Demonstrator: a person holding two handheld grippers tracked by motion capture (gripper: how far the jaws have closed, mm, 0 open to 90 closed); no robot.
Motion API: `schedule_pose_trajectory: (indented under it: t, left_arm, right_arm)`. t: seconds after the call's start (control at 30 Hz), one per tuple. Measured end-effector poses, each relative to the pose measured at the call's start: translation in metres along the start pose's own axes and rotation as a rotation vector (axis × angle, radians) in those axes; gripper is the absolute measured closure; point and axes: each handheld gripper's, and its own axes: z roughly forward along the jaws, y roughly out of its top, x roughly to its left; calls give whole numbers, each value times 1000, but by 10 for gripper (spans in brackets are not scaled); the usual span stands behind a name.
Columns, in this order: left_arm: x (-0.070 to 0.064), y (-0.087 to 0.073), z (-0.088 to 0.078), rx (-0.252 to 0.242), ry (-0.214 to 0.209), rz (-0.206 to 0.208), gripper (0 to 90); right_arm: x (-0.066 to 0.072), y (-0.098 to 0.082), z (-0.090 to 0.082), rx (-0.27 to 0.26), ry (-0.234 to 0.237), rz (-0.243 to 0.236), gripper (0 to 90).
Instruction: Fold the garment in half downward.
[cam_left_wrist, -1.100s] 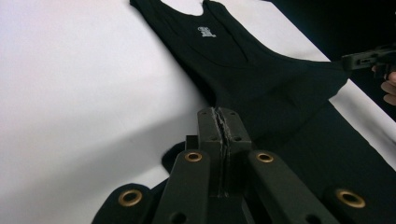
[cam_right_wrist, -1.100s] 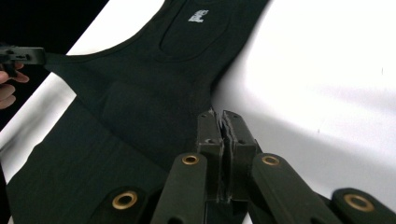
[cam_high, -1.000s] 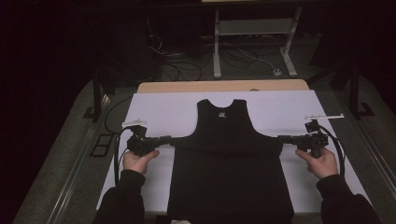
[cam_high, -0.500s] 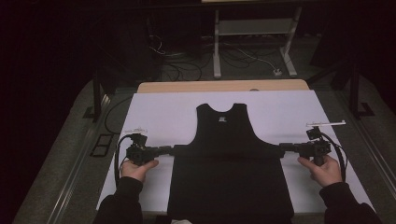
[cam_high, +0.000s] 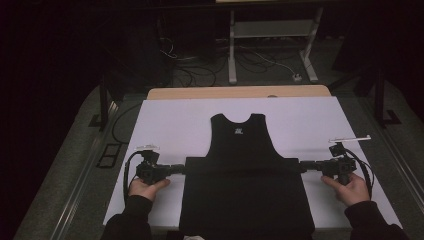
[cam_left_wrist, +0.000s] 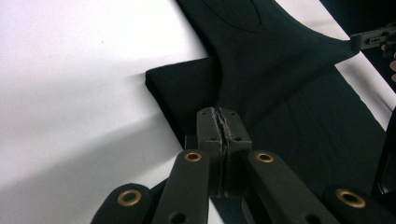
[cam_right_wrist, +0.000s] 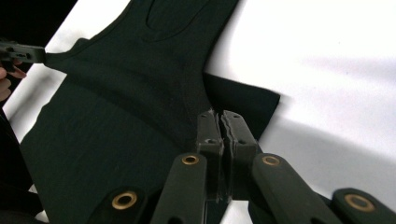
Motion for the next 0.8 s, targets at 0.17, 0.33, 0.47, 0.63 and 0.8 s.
schedule_pose_trajectory:
  t: [0.17, 0.33, 0.47, 0.63, 0.8]
  left_arm:
    - [-2, -1, -1, -2, 0, 3, 874]
    - [-4, -3, -2, 4, 4, 6, 875]
    - [-4, -4, -3, 7, 9, 7, 875]
    - [-3, -6, -3, 15, 7, -4, 875]
    - [-4, -7, -3, 32, 10, 1, 874]
  right_arm:
    - [1, -2, -1, 5, 1, -4, 852]
    - [3, -4, -5, -1, 8, -9, 852]
    - [6, -7, -7, 4, 9, -9, 852]
    - [6, -12, -8, 30, -2, -15, 853]
    - [7, -15, -4, 54, -14, -21, 852]
